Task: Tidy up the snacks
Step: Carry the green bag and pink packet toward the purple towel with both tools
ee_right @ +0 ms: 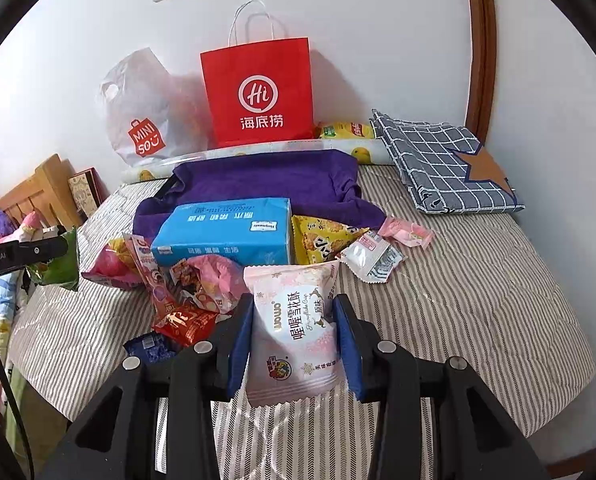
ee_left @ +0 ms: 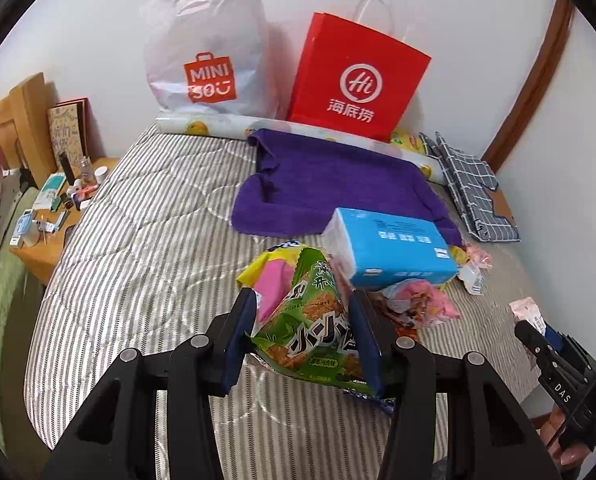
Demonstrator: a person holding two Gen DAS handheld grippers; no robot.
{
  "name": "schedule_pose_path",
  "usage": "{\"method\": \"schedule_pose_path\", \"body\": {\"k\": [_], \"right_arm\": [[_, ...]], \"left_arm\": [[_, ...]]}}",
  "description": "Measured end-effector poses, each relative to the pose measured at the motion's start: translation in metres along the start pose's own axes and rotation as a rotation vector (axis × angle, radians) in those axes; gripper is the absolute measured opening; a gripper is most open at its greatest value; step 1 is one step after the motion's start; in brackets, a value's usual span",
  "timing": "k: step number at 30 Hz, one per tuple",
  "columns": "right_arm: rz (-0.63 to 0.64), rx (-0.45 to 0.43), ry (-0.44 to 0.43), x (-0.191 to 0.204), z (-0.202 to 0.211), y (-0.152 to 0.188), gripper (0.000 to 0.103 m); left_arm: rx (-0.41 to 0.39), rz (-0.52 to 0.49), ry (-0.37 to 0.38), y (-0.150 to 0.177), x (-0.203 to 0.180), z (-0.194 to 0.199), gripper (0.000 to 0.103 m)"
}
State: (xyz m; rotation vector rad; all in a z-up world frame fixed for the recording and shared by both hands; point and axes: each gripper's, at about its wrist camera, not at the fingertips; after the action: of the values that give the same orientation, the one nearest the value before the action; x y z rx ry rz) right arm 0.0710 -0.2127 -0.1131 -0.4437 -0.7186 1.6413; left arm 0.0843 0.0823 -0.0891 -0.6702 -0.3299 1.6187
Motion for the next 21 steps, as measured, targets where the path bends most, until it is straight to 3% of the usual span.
{"method": "schedule_pose_path", "body": {"k": [21], "right_arm": [[0.034, -0.029, 0.0, -0.002, 0.003, -0.058, 0.038]], "left_arm": [[-0.006, -0.07, 0.066, -0.045, -0.052, -0.005, 0.048]]}}
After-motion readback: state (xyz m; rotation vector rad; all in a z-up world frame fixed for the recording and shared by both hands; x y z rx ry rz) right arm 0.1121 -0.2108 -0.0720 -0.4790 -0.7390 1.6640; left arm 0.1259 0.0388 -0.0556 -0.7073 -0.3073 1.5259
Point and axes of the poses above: each gripper's, at about its wrist camera, not at the fingertips, and z roughly against the way its jaws point, x to its left, y to its underside, and after that the axes turned 4 degrees about x, right-handed
